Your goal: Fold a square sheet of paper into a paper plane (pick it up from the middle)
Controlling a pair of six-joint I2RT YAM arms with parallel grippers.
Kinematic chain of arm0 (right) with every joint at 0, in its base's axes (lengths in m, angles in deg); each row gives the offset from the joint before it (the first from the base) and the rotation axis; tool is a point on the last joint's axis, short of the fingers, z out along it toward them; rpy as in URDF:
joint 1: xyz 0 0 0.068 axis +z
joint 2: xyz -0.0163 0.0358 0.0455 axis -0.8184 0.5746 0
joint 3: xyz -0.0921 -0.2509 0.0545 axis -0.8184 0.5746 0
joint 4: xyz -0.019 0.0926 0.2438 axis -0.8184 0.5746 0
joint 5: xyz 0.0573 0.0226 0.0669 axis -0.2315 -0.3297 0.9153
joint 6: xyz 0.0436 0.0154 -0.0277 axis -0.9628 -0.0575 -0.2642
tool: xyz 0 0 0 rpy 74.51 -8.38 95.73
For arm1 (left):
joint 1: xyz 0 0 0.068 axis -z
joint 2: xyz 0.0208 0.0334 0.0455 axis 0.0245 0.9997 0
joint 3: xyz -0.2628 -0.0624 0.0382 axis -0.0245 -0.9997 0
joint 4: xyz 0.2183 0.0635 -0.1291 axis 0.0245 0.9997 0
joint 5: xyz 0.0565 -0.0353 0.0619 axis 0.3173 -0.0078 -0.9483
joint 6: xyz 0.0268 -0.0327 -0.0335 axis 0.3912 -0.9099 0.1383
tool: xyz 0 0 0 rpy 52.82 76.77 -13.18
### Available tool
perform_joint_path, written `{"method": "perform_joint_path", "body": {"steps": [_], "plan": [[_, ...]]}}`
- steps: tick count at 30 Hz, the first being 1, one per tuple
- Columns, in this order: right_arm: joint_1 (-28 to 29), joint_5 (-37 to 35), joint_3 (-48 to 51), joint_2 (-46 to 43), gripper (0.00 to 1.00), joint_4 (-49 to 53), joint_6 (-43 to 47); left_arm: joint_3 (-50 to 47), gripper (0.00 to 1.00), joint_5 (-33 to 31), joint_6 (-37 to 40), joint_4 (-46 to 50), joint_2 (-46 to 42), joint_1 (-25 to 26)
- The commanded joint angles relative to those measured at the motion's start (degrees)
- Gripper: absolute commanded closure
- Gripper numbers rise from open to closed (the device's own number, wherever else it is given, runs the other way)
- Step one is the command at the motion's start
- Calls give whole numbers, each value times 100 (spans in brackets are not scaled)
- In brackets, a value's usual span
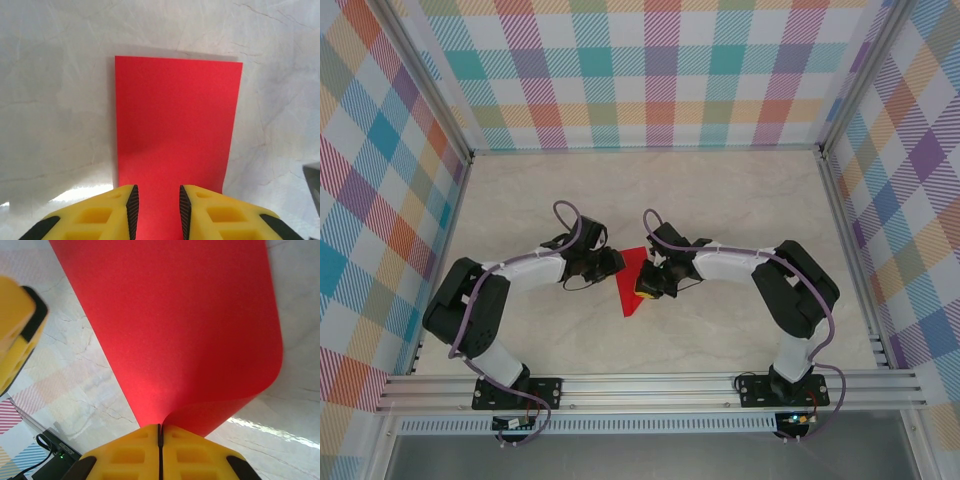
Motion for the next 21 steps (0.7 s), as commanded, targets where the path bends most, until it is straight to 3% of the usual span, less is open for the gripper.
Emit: {"method": "perform_joint_path", "body": {"steps": [1,21], "plan": [[53,0,-208,85,92,88,155,161,72,-48,-32,-64,268,-8],[123,34,-507,470,93,-29,328,120,75,204,58,-21,514,-8]]}}
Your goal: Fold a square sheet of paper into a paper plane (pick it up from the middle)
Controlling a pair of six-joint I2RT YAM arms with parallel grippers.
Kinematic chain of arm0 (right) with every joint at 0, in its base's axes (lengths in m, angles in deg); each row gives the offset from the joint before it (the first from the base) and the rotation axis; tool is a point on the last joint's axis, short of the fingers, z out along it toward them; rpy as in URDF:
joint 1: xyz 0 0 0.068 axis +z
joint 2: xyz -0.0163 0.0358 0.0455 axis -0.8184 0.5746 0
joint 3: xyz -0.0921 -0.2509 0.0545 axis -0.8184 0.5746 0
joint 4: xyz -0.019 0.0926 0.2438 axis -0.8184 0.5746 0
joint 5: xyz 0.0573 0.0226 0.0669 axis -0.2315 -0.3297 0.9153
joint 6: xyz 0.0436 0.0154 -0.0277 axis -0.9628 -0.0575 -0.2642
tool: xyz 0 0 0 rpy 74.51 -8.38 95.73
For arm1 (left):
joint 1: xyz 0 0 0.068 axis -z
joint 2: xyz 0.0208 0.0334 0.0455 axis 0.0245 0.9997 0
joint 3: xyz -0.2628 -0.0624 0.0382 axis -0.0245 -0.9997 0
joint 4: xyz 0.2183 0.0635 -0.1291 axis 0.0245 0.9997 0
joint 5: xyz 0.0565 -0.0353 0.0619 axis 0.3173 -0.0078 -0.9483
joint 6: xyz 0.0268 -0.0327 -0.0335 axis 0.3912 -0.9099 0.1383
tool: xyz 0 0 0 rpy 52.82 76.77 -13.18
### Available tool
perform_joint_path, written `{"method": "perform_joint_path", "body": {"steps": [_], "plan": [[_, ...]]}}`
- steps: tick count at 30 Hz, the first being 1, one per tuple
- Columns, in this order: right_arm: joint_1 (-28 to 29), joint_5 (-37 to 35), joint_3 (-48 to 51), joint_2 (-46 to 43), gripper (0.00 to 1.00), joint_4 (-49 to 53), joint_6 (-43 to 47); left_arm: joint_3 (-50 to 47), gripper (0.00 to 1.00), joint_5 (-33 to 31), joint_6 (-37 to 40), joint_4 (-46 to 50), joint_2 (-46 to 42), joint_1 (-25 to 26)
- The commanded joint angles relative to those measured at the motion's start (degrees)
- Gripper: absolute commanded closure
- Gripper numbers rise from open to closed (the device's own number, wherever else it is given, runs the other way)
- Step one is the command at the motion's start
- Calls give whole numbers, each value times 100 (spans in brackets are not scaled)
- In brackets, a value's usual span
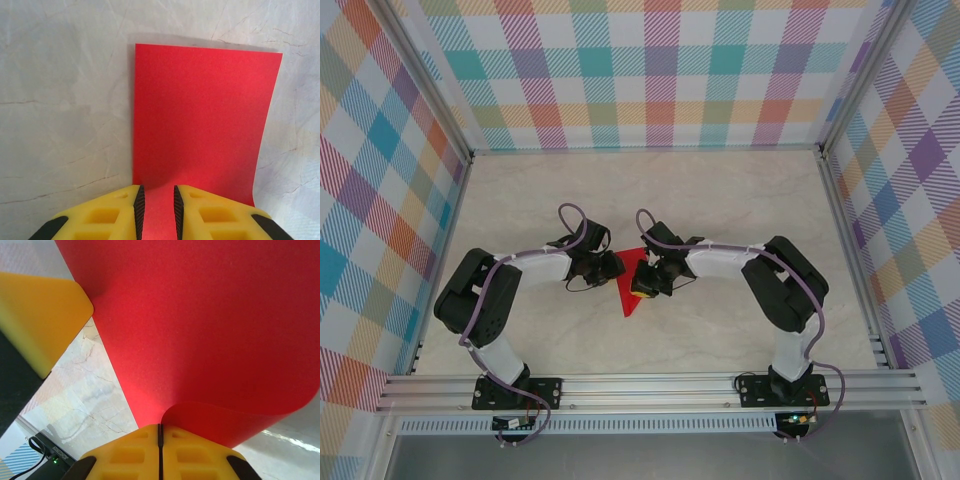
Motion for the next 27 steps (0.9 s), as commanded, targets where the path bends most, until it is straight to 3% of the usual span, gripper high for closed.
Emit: {"method": "perform_joint_path", "body": {"steps": [1,27], "plan": [[29,34,-222,107,93,-30,150,83,75,97,56,18,113,-3],[47,77,-423,425,93,-180,335,87,75,152,77,31,164,-3]]}}
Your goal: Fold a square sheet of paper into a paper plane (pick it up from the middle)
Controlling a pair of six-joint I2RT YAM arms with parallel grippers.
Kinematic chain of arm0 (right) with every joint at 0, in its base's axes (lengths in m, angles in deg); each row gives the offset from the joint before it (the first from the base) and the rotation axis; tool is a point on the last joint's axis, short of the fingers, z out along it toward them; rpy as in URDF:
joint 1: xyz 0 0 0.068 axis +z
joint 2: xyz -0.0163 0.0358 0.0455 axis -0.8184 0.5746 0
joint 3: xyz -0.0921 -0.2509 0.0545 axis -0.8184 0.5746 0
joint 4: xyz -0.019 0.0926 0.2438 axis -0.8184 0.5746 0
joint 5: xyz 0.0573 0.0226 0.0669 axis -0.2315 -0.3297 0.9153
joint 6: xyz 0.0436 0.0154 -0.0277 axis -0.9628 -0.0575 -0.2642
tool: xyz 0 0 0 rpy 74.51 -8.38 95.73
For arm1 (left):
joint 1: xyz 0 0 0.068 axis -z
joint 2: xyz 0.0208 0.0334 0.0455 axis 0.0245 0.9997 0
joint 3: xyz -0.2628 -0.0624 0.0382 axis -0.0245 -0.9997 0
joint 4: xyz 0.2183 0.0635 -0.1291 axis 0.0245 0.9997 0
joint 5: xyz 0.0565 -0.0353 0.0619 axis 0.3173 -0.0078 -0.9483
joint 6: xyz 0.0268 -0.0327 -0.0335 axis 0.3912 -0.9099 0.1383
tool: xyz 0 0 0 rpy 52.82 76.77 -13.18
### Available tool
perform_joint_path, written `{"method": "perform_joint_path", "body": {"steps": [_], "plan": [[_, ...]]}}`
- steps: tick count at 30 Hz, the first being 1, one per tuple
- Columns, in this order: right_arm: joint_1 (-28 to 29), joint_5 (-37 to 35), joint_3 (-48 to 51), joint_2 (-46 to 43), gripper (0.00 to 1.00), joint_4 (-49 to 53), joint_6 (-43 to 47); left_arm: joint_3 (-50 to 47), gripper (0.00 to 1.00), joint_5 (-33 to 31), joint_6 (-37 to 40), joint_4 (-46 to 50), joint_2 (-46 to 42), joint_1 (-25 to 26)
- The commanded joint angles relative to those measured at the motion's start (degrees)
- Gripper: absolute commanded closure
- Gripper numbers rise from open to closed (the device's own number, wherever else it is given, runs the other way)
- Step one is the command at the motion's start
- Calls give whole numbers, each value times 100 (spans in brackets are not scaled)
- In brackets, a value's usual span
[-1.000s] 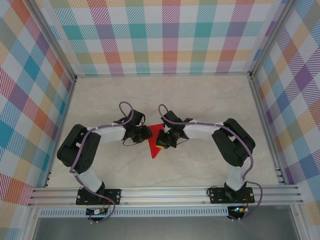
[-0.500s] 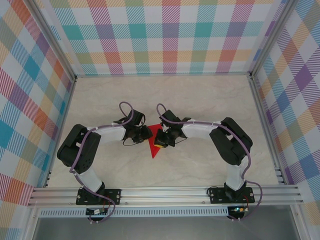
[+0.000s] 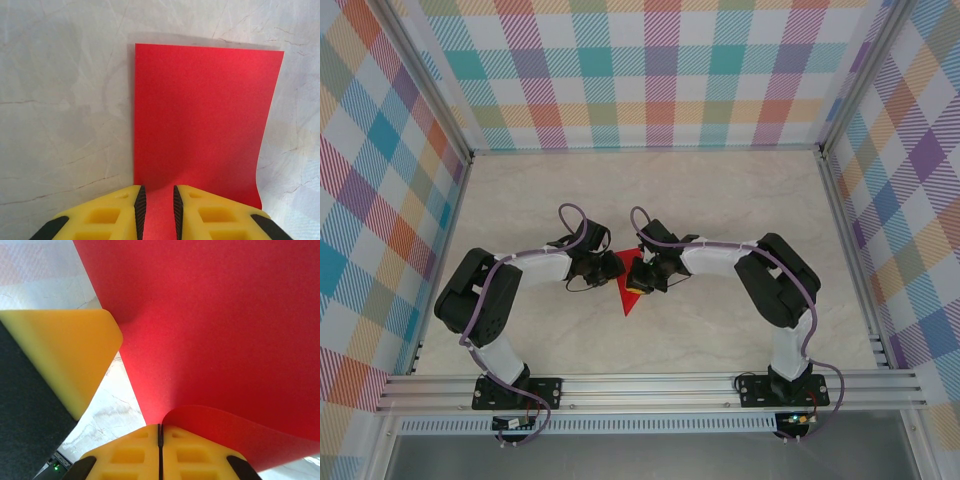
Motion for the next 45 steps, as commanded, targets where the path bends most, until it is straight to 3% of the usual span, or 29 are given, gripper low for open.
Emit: {"method": "perform_joint_path", "body": {"steps": [1,45], "plan": [[38,88,-144,136,92,-30,198,81,76,132,73,33,150,-7],[56,49,-345,468,93,-70,318,86,76,229,77,24,195,-3]]}}
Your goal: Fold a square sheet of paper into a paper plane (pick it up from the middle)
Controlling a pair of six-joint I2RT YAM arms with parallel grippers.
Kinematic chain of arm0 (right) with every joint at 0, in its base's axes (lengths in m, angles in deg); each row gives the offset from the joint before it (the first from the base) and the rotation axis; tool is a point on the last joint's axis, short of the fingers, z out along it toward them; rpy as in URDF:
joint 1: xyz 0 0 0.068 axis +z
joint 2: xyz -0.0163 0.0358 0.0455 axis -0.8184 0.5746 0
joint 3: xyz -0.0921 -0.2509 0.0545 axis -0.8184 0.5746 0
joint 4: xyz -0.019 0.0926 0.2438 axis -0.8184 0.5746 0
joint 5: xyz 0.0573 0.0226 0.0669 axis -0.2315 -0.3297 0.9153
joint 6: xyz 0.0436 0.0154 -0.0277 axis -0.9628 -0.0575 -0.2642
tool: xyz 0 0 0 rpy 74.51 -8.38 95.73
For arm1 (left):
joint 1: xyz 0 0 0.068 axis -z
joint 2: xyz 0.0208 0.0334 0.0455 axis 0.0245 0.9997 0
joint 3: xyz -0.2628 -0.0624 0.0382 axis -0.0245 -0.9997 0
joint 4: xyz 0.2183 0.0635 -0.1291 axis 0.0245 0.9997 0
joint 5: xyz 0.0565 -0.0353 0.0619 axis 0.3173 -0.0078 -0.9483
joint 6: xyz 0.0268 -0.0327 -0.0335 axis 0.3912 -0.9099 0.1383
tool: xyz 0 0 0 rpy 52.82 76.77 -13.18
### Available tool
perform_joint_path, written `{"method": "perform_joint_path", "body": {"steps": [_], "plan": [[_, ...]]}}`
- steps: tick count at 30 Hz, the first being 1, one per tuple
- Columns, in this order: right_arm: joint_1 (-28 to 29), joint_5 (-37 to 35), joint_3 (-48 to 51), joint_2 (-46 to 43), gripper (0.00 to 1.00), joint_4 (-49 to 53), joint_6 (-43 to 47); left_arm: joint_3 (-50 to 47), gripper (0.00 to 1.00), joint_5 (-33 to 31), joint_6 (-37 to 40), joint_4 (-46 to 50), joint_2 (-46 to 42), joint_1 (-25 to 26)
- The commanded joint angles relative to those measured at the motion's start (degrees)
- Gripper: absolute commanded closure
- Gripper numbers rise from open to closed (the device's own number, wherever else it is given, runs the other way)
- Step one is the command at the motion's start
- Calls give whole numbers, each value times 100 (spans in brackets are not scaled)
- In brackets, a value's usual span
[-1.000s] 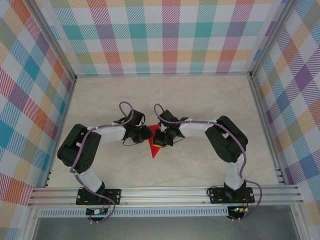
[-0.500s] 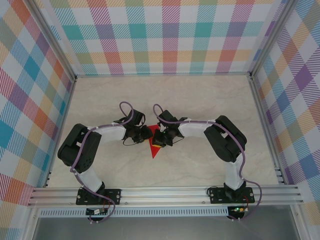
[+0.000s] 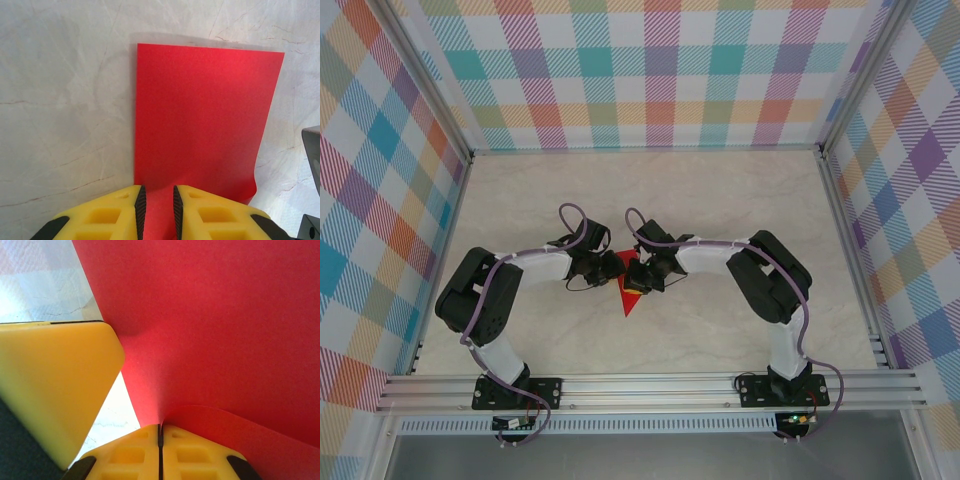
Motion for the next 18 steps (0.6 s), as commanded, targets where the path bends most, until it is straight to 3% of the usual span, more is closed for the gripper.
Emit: {"method": "perform_joint_path", "body": {"steps": [1,12,18], "plan": [[34,-49,-153,169,93,-51,80,52,76,123,75,19,159,16],[34,-172,-119,249,91,91,130,124,74,41,14,173,-54,-5],[34,-211,-74,312,86,117,159,157,73,-74,-65,390,-531,-255]]}}
